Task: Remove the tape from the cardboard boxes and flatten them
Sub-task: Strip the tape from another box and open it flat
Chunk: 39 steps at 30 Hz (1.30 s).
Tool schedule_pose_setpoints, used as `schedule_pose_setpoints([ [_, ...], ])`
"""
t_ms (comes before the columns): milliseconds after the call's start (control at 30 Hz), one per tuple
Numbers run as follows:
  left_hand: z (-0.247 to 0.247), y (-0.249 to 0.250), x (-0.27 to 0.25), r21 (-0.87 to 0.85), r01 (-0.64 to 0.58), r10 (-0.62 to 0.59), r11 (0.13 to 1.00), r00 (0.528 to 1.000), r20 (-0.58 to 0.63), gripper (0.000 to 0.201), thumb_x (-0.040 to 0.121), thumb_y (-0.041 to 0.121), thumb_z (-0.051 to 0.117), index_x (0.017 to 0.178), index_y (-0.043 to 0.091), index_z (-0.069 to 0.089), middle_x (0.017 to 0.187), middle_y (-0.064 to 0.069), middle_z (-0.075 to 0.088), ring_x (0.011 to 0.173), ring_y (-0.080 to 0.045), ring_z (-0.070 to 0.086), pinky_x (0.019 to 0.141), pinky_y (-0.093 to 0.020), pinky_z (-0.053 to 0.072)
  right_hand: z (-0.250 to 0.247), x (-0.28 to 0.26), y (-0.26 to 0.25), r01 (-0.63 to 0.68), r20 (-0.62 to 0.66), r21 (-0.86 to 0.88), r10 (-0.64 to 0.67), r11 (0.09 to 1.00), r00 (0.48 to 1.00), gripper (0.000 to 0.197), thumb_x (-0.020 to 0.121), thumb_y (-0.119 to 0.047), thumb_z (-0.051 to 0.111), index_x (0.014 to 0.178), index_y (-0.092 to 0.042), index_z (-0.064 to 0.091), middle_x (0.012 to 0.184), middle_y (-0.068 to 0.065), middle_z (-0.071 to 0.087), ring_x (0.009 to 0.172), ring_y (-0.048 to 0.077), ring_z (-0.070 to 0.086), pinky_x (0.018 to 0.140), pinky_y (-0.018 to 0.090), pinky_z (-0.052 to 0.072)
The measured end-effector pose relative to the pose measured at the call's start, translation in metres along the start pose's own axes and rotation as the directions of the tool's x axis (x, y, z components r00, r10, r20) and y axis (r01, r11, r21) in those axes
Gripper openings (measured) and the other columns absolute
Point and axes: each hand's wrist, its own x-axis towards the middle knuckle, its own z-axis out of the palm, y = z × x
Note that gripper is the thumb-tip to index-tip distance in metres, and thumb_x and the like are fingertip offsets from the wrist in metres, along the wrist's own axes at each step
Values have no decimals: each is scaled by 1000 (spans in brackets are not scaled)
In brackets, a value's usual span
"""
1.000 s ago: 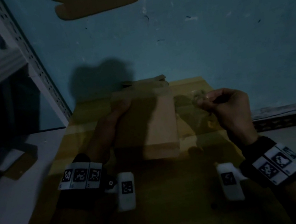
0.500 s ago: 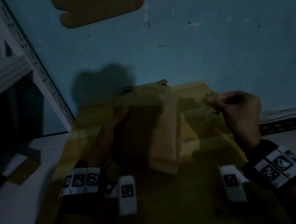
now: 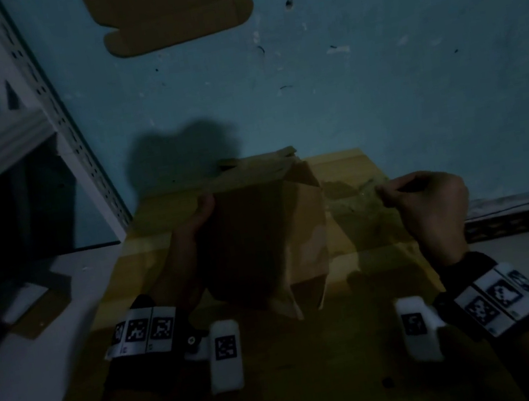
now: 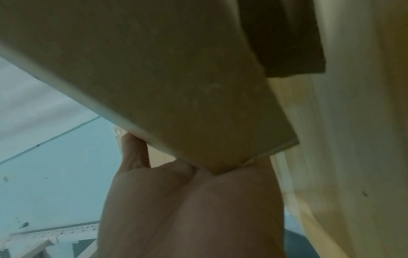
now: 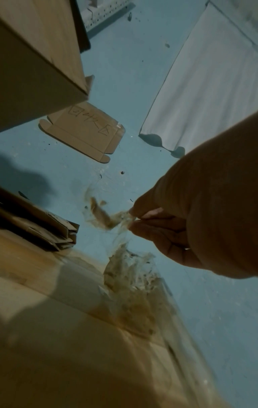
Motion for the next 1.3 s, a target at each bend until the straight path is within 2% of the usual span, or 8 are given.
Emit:
schedule_pose_setpoints([
  [100,0,0,1,-13,-6,6,1000,1000,0,42,100,47,40,113,17,67,107,-5,76,93,-19,74,68,-33,60,-2,-1,-2,-45,-17,30,45,999,999,35,66,-18,95,79,-16,63,72,-2,72,73,17,72,73,45,59],
  [267,-2,-1,2,-6,-9,9,1000,1000,-2,45,95,49,45,117,16,67,113,-7,74,98,-21,73,71,-31,59,-5,-2,-5,-31,-32,-16,30,999,999,38,64,-14,95,81,-10,61,72,-4,62,69,19,62,60,28,45],
  [500,-2,-2,3,-1,-4,4,1000,1000,-5,47,95,51,46,120,16,65,114,-6,74,100,-22,72,80,-38,54,-6,2,7,-22,-52,-65,19,998,998,37,64,18,60,84,-13,64,87,4,68,79,26,64,72,53,58],
  [700,-3,-3,4,20,0,0,1000,1000,18,47,92,52,47,119,18,65,111,-5,75,99,-22,73,80,-39,52,-9,-2,1,-118,-11,-84,117,989,993,46,67,-19,52,108,-12,73,98,8,74,94,32,68,84,53,57],
  [800,-4,-3,4,21,0,0,1000,1000,-3,45,88,52,51,115,19,66,109,-4,75,96,-20,73,80,-39,52,-5,-2,4,-259,114,-124,273,958,955,52,77,-27,56,127,-13,50,98,14,68,95,40,65,84,58,55],
  [900,-3,-4,5,29,6,-6,1000,1000,-1,38,96,48,47,112,19,67,104,-3,76,95,-20,73,82,-40,52,0,-2,10,-306,167,-198,340,931,926,48,76,-38,60,115,-18,40,115,20,60,110,43,56,92,59,50],
  [1167,-7,-7,7,44,-33,32,998,999,13,31,98,41,48,105,19,68,97,1,78,89,-17,75,74,-35,55,9,-7,1,-50,-159,-120,30,991,987,39,84,-17,69,117,-7,50,124,17,50,120,35,42,90,40,32],
  [1300,-14,-13,14,99,-130,130,987,991,4,43,84,35,62,117,8,64,107,-8,75,101,-28,71,67,-28,59,13,-13,-11,80,-71,97,-73,992,995,27,87,-12,65,110,-16,52,115,5,57,110,29,54,87,40,45],
])
